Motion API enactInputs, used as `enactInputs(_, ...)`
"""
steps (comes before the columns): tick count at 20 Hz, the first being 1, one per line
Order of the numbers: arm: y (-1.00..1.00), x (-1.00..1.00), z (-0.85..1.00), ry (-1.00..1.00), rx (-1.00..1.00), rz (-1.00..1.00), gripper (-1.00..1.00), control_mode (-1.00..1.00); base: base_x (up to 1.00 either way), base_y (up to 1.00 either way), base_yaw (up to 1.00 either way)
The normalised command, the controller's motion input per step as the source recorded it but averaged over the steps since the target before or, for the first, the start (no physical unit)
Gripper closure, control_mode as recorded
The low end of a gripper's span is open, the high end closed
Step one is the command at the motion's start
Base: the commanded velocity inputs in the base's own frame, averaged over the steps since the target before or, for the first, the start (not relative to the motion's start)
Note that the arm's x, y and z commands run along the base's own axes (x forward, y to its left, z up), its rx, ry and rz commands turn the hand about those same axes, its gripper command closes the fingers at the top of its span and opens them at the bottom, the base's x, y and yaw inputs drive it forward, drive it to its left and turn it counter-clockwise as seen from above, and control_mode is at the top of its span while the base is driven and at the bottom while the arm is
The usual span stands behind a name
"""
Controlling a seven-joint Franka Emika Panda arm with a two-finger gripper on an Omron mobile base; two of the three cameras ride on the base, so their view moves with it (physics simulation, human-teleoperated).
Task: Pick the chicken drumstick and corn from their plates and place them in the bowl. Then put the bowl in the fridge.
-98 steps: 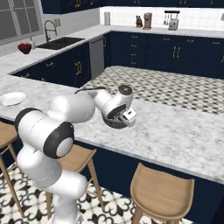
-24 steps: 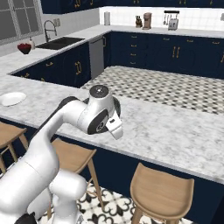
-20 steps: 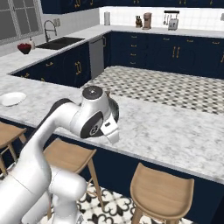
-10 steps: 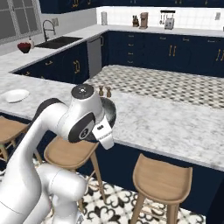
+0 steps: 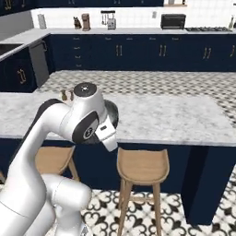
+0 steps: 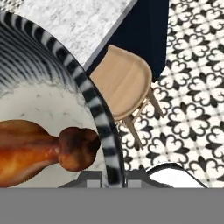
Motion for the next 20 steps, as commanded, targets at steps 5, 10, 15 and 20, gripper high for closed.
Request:
enactInputs(5, 0.00, 0.00, 0.00, 0.00, 0.00, 0.00, 1.00, 1.00, 0.26, 0.30, -0.93)
enactInputs(10, 0.00, 0.00, 0.00, 0.00, 0.00, 0.00, 1.00, 1.00, 0.20, -0.01, -0.85)
enactInputs(15, 0.00, 0.00, 0.00, 0.00, 0.00, 0.00, 1.00, 1.00, 0.20, -0.10, -0.83)
enactInputs(20, 0.00, 0.00, 0.00, 0.00, 0.00, 0.00, 1.00, 1.00, 0.77, -0.10, -0.62)
